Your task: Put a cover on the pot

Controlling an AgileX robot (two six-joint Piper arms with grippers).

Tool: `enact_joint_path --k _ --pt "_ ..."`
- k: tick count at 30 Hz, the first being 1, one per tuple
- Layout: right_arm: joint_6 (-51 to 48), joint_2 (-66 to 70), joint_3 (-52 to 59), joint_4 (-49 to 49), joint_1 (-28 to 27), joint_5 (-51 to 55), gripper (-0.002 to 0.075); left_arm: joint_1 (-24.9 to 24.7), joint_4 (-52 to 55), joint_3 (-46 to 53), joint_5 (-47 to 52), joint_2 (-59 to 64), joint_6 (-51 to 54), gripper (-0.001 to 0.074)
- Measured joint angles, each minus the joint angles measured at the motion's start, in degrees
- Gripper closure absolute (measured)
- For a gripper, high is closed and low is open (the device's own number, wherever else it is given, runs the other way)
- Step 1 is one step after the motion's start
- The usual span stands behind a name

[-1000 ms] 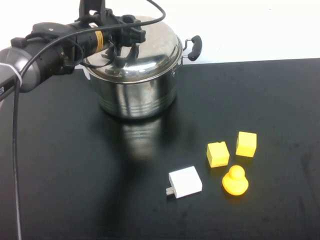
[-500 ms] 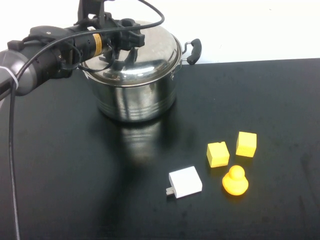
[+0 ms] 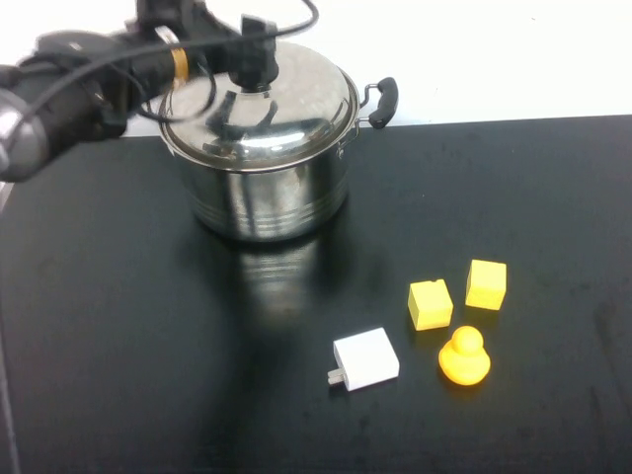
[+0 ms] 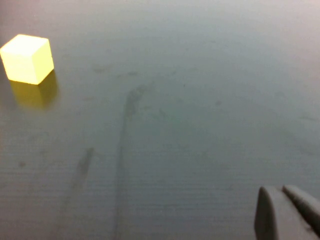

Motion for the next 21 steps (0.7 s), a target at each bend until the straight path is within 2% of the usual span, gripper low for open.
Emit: enact_joint_path --k 4,7,9,12,15,21 --pt "0.0 0.0 0.0 0.0 0.0 0.0 0.0728 0.0 0.0 0.0 1.28 -6.01 2.11 0.0167" --pt "0.0 0.0 0.0 0.0 0.0 0.0 0.0728 0.0 0.0 0.0 1.69 -11.18 2.48 0.0251" --pt "0.0 0.0 0.0 0.0 0.0 0.0 0.0728 0.0 0.0 0.0 1.69 -14.94 2.0 0.0351" --pt "0.0 0.0 0.0 0.0 0.0 0.0 0.0728 0.0 0.0 0.09 1.69 -19.97 0.12 0.0554" --pt "0.0 0.0 0.0 0.0 0.0 0.0 0.0728 0.0 0.0 1.34 1.69 -25.19 -0.76 0.068" --pt "0.0 0.0 0.0 0.0 0.0 0.0 0.0728 0.0 0.0 12.36 1.69 -36.09 -1.37 0.0729"
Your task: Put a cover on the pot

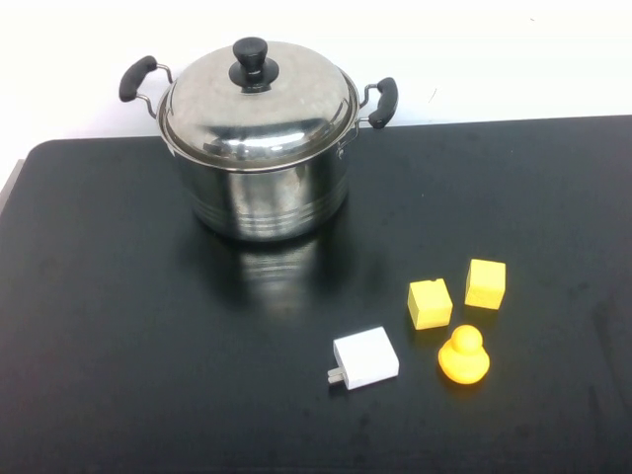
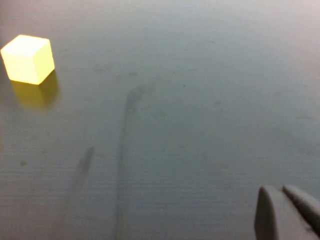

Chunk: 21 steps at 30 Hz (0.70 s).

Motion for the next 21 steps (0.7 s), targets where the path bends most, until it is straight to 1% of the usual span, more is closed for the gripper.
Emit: enact_joint_path --k 4,9,14,17,21 --pt "0.0 0.0 0.0 0.0 0.0 0.0 0.0728 0.0 0.0 11.48 -0.11 -7.58 0.0 0.0733" --pt "0.0 0.0 0.0 0.0 0.0 0.0 0.0728 0.0 0.0 28.52 -0.11 -15.8 -0.17 0.0735" --pt "0.0 0.0 0.0 0.0 0.0 0.0 0.0728 0.0 0.0 43.01 -0.3 -24.04 -1.91 0.0735" --pt "0.0 0.0 0.0 0.0 0.0 0.0 0.0728 0.0 0.0 49.86 -0.3 -29.13 -2.81 0.0735" --pt "0.0 0.0 0.0 0.0 0.0 0.0 0.0728 0.0 0.0 54.25 -0.4 -35.5 -3.02 0.0735"
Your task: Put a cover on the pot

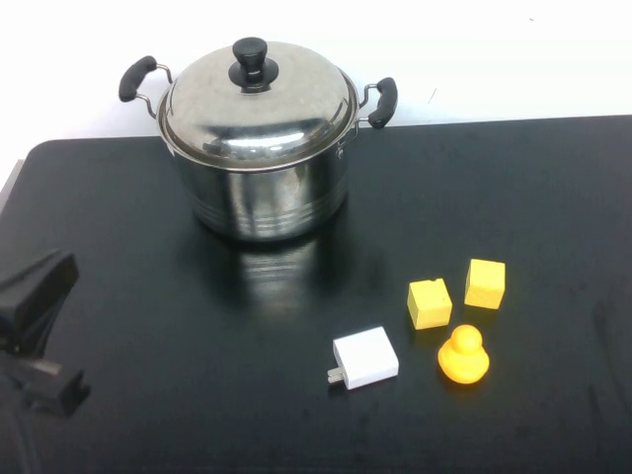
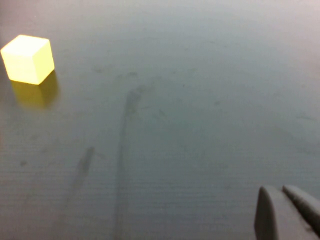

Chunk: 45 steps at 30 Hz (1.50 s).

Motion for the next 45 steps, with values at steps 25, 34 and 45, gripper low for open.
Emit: enact_joint_path --k 25,34,45 --pt "0.0 0.0 0.0 0.0 0.0 0.0 0.0728 0.0 -22.21 0.98 -2.05 -5.72 7.54 0.0735" --pt "0.0 0.0 0.0 0.0 0.0 0.0 0.0728 0.04 -78.01 5.63 10.1 -15.73 77.21 0.0736" --pt "0.0 0.0 0.0 0.0 0.0 0.0 0.0728 9.53 -92.6 25.14 11.48 -30.58 85.17 0.0735"
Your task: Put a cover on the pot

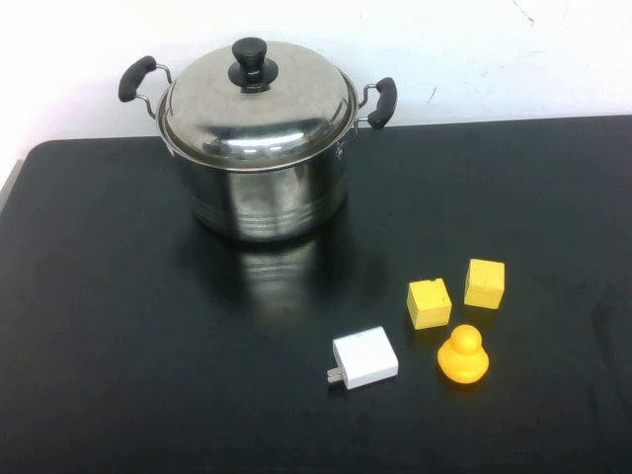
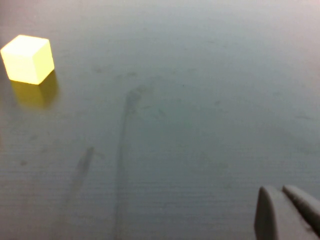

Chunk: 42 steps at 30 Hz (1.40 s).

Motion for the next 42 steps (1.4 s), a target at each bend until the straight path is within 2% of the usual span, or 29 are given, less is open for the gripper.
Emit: enact_joint_path --k 5,15,32,42 --pt "0.0 0.0 0.0 0.0 0.0 0.0 0.0728 1.22 -0.46 2.5 1.13 -4.45 -0.22 0.0736" --pt "0.0 0.0 0.0 0.0 0.0 0.0 0.0728 1.21 -2.61 2.5 15.44 -5.97 -0.43 0.0736" --pt "0.0 0.0 0.0 0.0 0.0 0.0 0.0728 1.21 -2.83 2.4 15.76 -6.6 -0.37 0.0736" --pt "0.0 0.0 0.0 0.0 0.0 0.0 0.0728 1.21 -2.95 2.4 15.76 -6.6 8.11 0.0736"
